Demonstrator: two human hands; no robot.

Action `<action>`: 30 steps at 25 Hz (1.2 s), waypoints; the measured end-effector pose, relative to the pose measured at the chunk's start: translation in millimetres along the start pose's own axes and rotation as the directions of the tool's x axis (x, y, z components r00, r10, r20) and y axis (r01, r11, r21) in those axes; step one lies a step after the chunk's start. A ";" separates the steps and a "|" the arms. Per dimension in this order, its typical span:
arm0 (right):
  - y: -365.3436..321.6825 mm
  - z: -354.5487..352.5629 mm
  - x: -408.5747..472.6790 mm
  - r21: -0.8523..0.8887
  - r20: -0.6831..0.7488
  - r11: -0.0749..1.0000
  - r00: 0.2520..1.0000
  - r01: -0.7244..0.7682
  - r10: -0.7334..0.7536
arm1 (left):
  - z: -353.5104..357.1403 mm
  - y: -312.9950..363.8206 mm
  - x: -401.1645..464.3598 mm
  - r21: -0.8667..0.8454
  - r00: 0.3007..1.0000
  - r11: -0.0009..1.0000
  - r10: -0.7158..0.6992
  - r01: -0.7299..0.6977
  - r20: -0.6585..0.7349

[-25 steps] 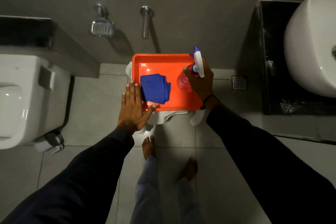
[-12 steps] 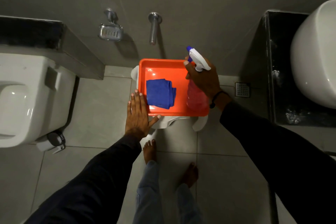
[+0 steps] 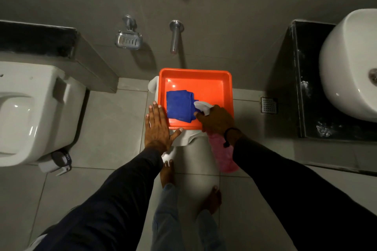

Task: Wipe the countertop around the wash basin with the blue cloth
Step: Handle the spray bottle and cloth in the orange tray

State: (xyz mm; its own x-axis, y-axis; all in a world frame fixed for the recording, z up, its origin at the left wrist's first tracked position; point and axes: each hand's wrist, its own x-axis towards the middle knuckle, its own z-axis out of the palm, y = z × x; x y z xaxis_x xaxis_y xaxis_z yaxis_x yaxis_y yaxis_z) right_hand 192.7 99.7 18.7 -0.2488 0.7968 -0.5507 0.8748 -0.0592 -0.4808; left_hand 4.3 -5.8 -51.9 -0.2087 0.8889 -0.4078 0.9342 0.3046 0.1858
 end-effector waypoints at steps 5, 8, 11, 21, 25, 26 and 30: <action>4.5 2.9 6.0 -0.170 0.144 0.980 0.987 0.100 -0.076 | 2.5 -0.5 0.2 -0.008 0.999 1.000 0.019 -0.020 -0.026; 13.5 0.9 11.4 -0.196 0.209 0.978 0.977 0.075 -0.033 | 1.2 -0.3 -0.1 -0.013 1.000 1.000 0.020 -0.021 -0.019; 18.2 0.6 15.2 -0.156 0.227 0.985 0.973 0.073 -0.036 | 0.2 0.1 -0.6 -0.009 1.000 1.000 0.016 -0.016 -0.010; 10.9 12.1 16.0 -0.214 0.127 0.976 0.992 0.044 -0.017 | -0.4 1.5 0.4 0.006 1.000 1.000 0.005 -0.005 0.006; 7.7 11.9 13.0 -0.241 0.097 0.968 0.994 0.065 -0.043 | -0.7 1.2 0.2 0.011 1.000 1.000 -0.002 0.001 0.018; 7.1 11.7 12.3 -0.247 0.102 0.965 0.993 0.087 -0.063 | -0.9 1.1 0.1 0.012 1.000 1.000 -0.002 0.002 0.018; 6.1 13.1 9.8 -0.172 0.041 0.985 0.999 0.025 -0.019 | -2.9 1.2 0.0 0.011 1.000 1.000 0.001 -0.001 0.025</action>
State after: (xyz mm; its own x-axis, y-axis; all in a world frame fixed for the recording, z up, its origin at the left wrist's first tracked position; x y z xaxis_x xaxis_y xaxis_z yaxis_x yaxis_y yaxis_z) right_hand 190.1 99.4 1.4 -0.2817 0.7727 -0.5688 0.9267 0.0653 -0.3701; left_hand 4.6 -4.5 -49.1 -0.2008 0.8801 -0.4302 0.9375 0.3000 0.1762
